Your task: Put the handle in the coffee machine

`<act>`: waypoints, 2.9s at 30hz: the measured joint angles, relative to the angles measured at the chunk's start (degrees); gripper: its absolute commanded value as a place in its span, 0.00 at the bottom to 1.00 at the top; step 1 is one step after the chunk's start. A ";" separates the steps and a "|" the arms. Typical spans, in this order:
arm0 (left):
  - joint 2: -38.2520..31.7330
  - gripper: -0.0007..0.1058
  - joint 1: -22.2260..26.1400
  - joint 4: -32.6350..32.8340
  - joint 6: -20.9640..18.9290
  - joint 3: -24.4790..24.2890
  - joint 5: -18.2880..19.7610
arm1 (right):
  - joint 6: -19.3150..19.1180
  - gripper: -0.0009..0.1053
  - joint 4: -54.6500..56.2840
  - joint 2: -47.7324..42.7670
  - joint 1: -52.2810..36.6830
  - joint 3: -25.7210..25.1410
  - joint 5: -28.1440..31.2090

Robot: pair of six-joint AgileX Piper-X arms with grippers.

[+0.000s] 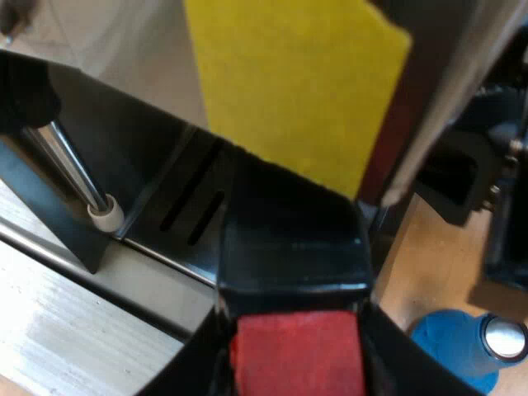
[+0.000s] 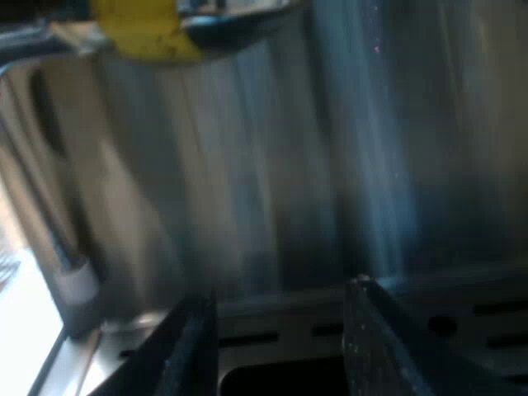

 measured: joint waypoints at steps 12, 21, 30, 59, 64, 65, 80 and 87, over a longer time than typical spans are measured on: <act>0.00 0.01 0.06 0.00 0.00 -0.11 0.46 | -10.21 0.37 -4.66 0.49 -4.72 -1.08 -6.92; 0.00 0.01 0.06 0.00 0.00 -0.11 0.69 | -15.68 0.37 -10.59 0.49 -5.30 -1.59 -7.44; 0.00 0.01 0.15 0.00 0.00 -0.11 0.87 | -20.01 0.37 -15.08 0.89 -5.30 -1.59 -7.44; 0.00 0.38 0.22 0.00 0.00 -0.11 1.29 | -24.00 0.37 -19.65 1.50 -5.17 -1.12 -10.40; -0.47 0.64 0.68 -4.35 -1.10 -1.40 8.71 | -23.94 0.37 -20.94 1.99 -4.92 -0.96 -10.00; -0.68 0.64 0.60 -4.60 -1.11 -1.52 8.98 | -23.88 0.37 -21.67 2.13 -4.89 -0.96 -9.91; -2.79 0.64 3.28 -5.74 -2.08 -2.08 14.04 | -25.06 0.37 -24.28 2.27 -4.85 -0.96 -9.84; -5.04 0.62 8.19 -2.62 -2.08 -2.75 14.63 | -25.06 0.37 -24.28 2.27 -4.85 -0.96 -9.84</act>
